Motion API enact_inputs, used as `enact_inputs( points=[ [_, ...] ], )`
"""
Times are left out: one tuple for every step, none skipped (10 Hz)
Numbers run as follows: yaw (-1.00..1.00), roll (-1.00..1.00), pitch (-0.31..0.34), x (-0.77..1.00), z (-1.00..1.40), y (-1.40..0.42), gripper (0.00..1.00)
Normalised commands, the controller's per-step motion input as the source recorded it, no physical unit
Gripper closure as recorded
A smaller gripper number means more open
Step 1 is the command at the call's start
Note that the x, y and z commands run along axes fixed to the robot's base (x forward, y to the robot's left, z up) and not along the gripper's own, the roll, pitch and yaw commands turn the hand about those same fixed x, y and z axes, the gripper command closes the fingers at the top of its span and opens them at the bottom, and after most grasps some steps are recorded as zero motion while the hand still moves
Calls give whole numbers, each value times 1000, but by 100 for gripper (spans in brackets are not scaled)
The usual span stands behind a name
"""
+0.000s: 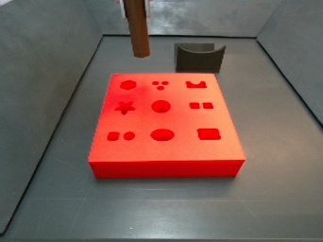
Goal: Insert the hexagon object.
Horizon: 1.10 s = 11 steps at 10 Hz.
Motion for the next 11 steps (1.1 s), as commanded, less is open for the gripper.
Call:
enact_inputs(
  points=[
    [-20,0,86,0,-366,174,100],
    [0,0,16,0,-274,74,100],
    [0,46,0,0,-271,0,100],
    [0,91,0,-20,-246,0,100],
    [0,67,0,-69,-297,0,100],
    [0,0,0,-80,-271,0,100],
    [0,0,3,-123,-349,0,100],
    [0,11,0,-103,-357,-11,100],
    [0,104,0,-177,-403,-157,100],
    [0,204,0,-254,-386,-260,100],
    [0,133,-10,-117,-331,-220,100]
  ],
)
